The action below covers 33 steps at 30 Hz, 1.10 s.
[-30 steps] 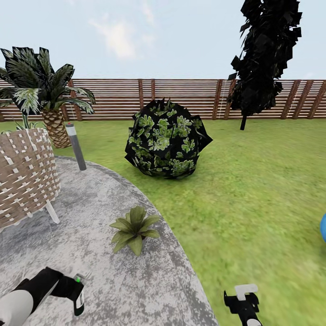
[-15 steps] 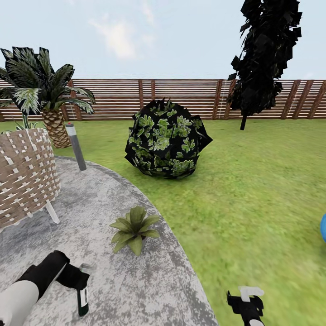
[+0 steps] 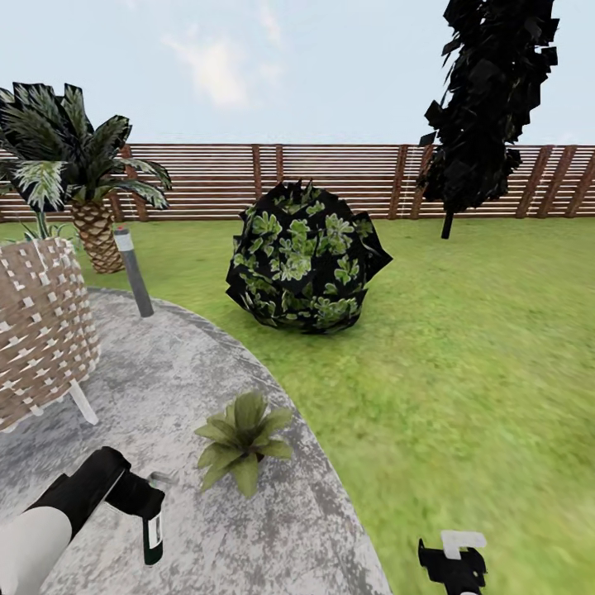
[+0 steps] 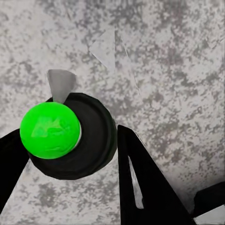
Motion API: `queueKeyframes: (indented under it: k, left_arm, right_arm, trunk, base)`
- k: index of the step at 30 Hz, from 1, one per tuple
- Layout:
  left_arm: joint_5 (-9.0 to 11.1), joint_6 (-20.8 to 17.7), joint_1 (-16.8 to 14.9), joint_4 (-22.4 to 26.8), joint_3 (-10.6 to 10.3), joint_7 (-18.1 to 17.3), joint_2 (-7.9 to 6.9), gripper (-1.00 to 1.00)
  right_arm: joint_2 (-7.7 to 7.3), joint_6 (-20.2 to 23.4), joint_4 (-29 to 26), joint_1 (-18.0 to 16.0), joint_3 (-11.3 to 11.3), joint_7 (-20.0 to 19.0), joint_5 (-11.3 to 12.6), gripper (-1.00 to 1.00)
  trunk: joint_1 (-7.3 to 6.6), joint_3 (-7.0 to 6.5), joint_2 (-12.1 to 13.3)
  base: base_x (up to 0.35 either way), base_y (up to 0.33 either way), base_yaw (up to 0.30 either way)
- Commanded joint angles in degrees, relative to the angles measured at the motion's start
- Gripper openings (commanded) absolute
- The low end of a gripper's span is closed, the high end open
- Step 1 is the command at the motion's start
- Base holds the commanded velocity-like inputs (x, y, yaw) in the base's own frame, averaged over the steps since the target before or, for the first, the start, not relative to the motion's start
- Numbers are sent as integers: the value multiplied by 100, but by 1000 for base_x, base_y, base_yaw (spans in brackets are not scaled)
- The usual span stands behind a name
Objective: Pick up the pesticide atomizer in the garden and spray insectifuge to fully cover both potted plants in the garden.
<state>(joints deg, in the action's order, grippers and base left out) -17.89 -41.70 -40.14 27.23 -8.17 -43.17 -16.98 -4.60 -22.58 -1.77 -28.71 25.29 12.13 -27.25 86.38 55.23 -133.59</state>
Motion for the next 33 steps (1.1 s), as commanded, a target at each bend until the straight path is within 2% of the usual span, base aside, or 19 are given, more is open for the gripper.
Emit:
queueKeyframes:
  k: [1, 2, 5, 12, 20, 21, 22, 24, 28, 33]
  left_arm:
    - [-93, -28, -2, 10, -162, -56, -2, -100]
    - [-159, -82, -2, 10, -284, -58, 7, -100]
    - [-273, -225, -2, 10, -434, -60, 18, -100]
    - [-295, -253, -2, 10, -466, -60, 12, -100]
    - [-293, -250, 56, -78, -511, -73, -25, -100]
    - [-294, -249, 68, -85, -643, -103, -41, -100]
    - [-294, -243, 75, -92, -875, -160, -62, -100]
    - [-297, -214, 83, -96, -1032, -228, -119, -100]
    - [-301, -183, 80, -92, -1095, -392, -171, -100]
    - [-318, -191, 69, -86, -1139, -428, -186, -100]
  right_arm:
    - [1, -18, 12, -4, 38, 27, -56, 100]
    - [2, -18, 11, -4, 38, 27, -54, 100]
    - [3, -18, 10, -4, 38, 32, -52, 100]
    - [-16, -18, 10, 1, 46, 50, -55, 100]
    - [-32, -18, 10, 83, 47, 62, -61, 100]
    - [-32, -18, 10, 84, 47, 60, -61, 100]
    - [-32, -18, 10, 84, 47, 61, -61, 100]
    - [-32, -18, 10, 84, 47, 58, -61, 100]
    - [-32, -18, 10, 84, 47, 56, -61, 100]
    - [-32, -18, 10, 84, 47, 61, -61, 100]
  trunk:
    - [2, 6, -2]
    - [2, 6, -2]
    - [2, 6, -2]
    - [2, 6, -2]
    - [2, 6, -2]
    - [2, 6, -2]
    - [2, 6, -2]
    - [2, 6, -2]
    - [2, 6, -2]
    - [2, 6, -2]
  base:
    - [336, 0, -50]
    - [336, 0, -162]
    - [330, 69, -249]
    - [280, 199, -104]
    - [32, 24, -1]
    - [0, 0, 0]
    - [0, 0, 0]
    - [0, 0, 0]
    - [33, 9, 0]
    - [235, 169, 0]
